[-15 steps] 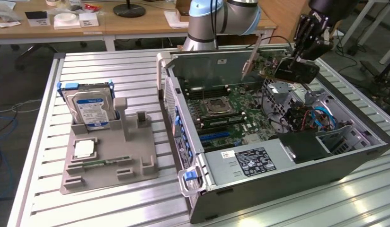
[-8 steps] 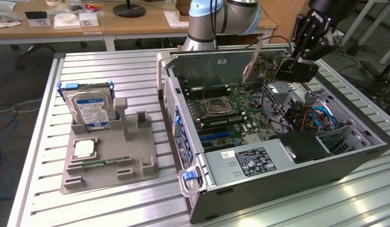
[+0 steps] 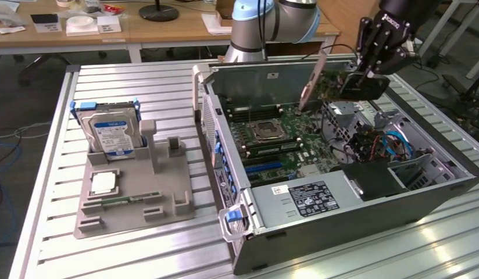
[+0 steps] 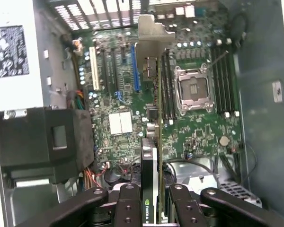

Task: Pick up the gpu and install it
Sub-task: 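Insert the gpu into the slot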

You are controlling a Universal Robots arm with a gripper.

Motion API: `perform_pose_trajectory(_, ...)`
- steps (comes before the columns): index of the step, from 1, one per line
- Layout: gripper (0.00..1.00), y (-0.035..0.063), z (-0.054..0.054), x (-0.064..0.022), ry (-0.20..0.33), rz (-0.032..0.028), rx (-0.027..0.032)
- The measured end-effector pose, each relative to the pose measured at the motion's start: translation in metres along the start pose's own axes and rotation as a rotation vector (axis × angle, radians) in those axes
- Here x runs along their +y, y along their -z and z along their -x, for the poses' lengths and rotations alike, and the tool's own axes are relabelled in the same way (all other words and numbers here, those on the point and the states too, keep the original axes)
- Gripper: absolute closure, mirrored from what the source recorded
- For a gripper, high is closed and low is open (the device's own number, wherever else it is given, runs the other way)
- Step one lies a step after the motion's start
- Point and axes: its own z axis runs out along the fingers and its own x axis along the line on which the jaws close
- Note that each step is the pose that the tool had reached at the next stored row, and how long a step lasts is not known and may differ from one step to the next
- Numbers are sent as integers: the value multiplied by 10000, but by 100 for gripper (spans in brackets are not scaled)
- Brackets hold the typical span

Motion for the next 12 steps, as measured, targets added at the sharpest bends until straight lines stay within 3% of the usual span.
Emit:
perform_pose_trajectory(3, 73, 1, -1, 0, 382, 3, 33)
perform_pose_trajectory(12, 73, -1, 0, 0, 444, 3, 35)
